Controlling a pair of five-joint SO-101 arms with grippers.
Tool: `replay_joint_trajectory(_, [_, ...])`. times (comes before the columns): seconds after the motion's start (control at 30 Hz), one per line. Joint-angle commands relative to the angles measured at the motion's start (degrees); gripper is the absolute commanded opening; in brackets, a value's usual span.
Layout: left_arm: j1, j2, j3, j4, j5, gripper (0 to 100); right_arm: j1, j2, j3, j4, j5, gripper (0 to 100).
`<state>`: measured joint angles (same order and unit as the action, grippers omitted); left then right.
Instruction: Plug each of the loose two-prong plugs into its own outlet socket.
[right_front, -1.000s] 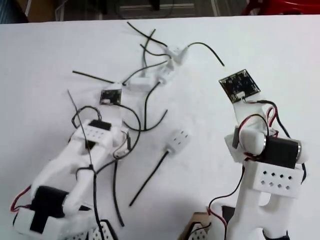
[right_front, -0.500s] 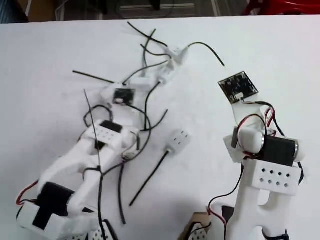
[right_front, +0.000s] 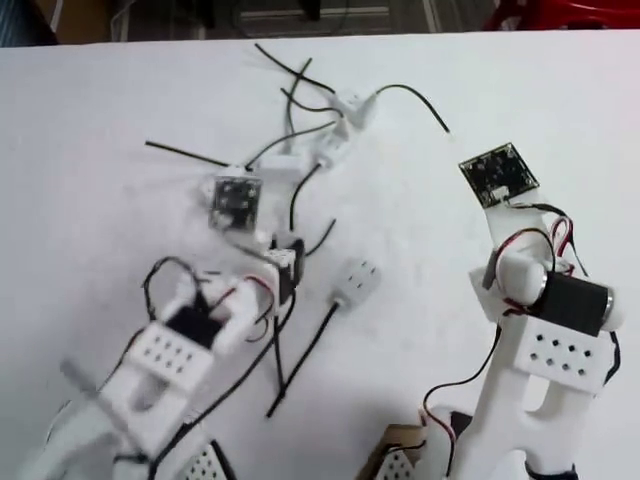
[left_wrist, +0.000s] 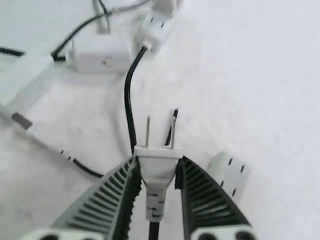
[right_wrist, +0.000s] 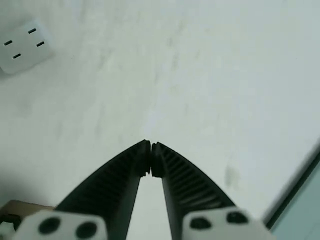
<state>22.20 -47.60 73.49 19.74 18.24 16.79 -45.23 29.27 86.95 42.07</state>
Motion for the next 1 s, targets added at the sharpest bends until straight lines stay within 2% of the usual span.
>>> replay_joint_trajectory(0.0, [0.9,-10.7,2.4,-5.5,0.4,2,-1.8,0.0,1.6,-2.9,0.4,2.2])
replay_joint_trajectory(0.17, [7.7,-13.9,2.5,-16.2,0.4,2,-9.2,-0.5,1.7,-3.7,-5.4,2.1])
replay_joint_trajectory(0.27, [11.6,-13.9,2.5,-22.5,0.4,2,-11.9,-0.5,-1.3,-3.7,-6.2,2.0])
replay_joint_trajectory(0.43, [12.5,-13.8,2.8,-28.0,0.4,2,-12.3,-0.5,-10.7,-3.4,-6.5,2.0])
replay_joint_trajectory(0.6, [14.3,-13.8,7.4,-37.3,0.4,2,-14.3,-0.5,-20.1,-2.9,-6.6,2.0])
replay_joint_trajectory(0.7, [14.7,-13.8,9.8,-40.4,0.2,2,-20.3,-0.5,-25.1,0.7,-9.6,2.0])
replay_joint_trajectory(0.97, [14.8,-13.8,10.1,-40.8,0.4,2,-43.9,0.1,-30.5,4.2,-17.2,2.0])
